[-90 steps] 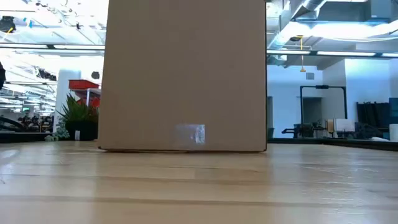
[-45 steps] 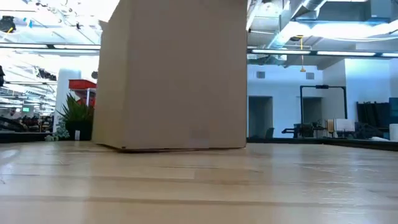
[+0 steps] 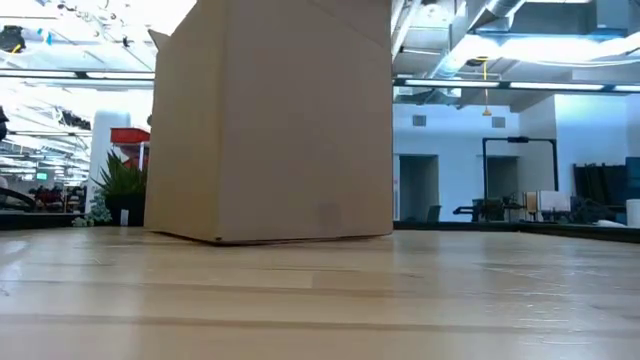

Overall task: Wrap mug
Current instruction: Close the box

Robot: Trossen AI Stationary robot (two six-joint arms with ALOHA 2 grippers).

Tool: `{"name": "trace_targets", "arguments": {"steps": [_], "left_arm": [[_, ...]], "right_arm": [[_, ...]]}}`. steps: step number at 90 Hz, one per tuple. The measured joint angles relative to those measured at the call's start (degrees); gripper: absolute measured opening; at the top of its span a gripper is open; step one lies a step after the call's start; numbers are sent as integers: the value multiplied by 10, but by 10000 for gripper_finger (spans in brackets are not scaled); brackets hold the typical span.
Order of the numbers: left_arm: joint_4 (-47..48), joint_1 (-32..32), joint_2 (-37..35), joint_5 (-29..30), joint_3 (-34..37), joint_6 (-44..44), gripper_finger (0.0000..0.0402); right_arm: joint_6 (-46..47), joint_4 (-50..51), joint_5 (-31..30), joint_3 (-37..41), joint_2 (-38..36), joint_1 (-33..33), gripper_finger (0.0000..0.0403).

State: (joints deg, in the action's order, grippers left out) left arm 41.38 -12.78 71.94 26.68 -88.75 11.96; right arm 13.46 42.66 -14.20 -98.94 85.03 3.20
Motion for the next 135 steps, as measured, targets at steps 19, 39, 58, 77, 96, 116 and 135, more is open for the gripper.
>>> {"name": "trace_targets", "arguments": {"steps": [19, 39, 58, 77, 96, 116, 135], "left_arm": [[-47, -3, 96, -88, 0, -53, 0], [6, -2, 156, -133, 0, -48, 0], [30, 13, 163, -143, -1, -39, 0], [20, 17, 153, -143, 0, -40, 0], [-5, 17, 101, -131, 2, -49, 0], [-73, 18, 34, -130, 0, -43, 0], [27, -6, 13, -79, -1, 1, 0]], "right_arm": [[2, 6, 9, 0, 0, 1, 81], [34, 18, -1, 0, -3, 0, 81], [37, -5, -35, 0, -10, -15, 81], [45, 6, -10, -1, 12, -55, 81], [47, 16, 24, -2, 44, -74, 81], [47, 24, 50, 1, 90, -80, 81], [45, 22, 52, 1, 79, -71, 81]]}}
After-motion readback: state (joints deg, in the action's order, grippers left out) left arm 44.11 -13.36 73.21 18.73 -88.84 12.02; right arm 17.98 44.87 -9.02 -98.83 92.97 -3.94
